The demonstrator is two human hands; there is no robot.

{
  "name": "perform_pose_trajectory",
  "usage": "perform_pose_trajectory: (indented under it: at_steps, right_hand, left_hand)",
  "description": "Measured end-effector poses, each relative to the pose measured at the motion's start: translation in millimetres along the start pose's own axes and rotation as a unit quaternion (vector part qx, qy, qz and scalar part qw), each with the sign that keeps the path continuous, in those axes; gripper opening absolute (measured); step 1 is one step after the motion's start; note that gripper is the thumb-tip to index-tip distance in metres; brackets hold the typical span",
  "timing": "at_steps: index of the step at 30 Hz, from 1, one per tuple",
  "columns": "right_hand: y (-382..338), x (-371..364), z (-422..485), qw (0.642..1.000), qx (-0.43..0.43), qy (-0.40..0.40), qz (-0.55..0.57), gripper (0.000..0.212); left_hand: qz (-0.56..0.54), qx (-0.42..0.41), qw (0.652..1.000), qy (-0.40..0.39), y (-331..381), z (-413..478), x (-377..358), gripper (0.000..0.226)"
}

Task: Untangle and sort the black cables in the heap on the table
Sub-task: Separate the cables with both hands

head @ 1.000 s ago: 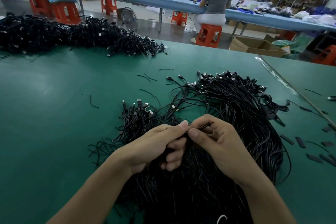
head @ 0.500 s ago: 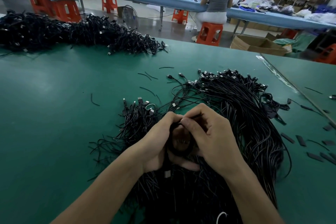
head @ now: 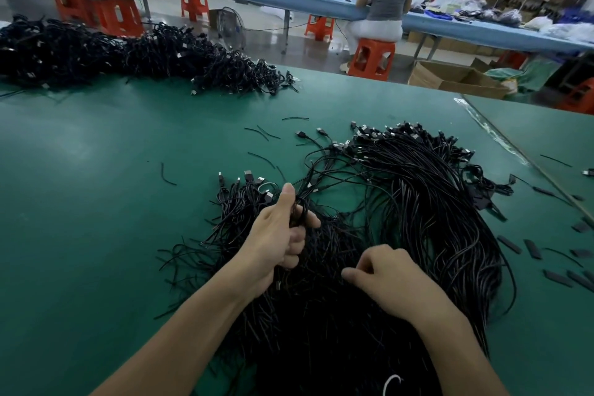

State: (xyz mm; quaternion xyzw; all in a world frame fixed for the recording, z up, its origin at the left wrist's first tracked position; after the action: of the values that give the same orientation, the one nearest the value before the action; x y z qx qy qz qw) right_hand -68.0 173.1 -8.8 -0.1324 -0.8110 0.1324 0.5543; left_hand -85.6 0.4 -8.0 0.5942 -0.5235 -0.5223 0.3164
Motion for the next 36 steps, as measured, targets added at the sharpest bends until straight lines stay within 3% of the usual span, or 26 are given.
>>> perform_pose_trajectory:
  at_steps: [7,12,18,21,26,30,33,36]
  right_hand:
    - [-2,-6,1,1.000,-0.021,-0.005,0.013,0.029]
    - [-7,7,-6,0.999,-0.023,0.009,0.026,0.019]
    - [-2,17,-18,0.999,-0.033,-0.014,0.016,0.027]
    - [5,28,-26,0.999,-0.034,-0.016,0.029,0.025]
    - [-12,67,-36,0.990,0.061,0.105,0.077,0.018]
    - [-29,80,-42,0.952,0.123,0.215,0.181,0.015]
    - [-35,81,-44,0.924,0.145,0.253,0.248,0.014]
    - [-46,76,-45,0.905,0.179,0.251,0.292,0.013]
  left_hand:
    - [-0.077,-0.042,0.996,0.005,7,2,-5,0.060]
    - [-0.062,-0.038,0.997,-0.028,3,0,-10,0.054]
    - [-0.054,-0.053,0.993,-0.089,12,-3,-24,0.065]
    - [0.010,-0.095,0.991,-0.093,18,-6,-25,0.046]
    - [0.046,-0.094,0.988,-0.117,17,-11,-35,0.042]
    - [0.120,-0.092,0.978,-0.142,12,-15,-46,0.051]
    - [0.131,-0.099,0.970,-0.181,13,-20,-53,0.058]
    - [0.155,-0.129,0.961,-0.190,20,-26,-56,0.049]
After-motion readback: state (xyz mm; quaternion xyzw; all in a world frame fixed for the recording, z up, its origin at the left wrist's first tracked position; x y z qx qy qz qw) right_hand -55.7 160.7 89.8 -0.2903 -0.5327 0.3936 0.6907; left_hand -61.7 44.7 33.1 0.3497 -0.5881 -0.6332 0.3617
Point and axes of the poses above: each hand's wrist, its own z-axis towards the middle knuckle, its own x-axis out of the back of the hand, y = z × x, the point moved 10 cm from there along z, towards the middle knuckle, and after that the axes turned 2 degrees about -y, right-handed, at the moved point
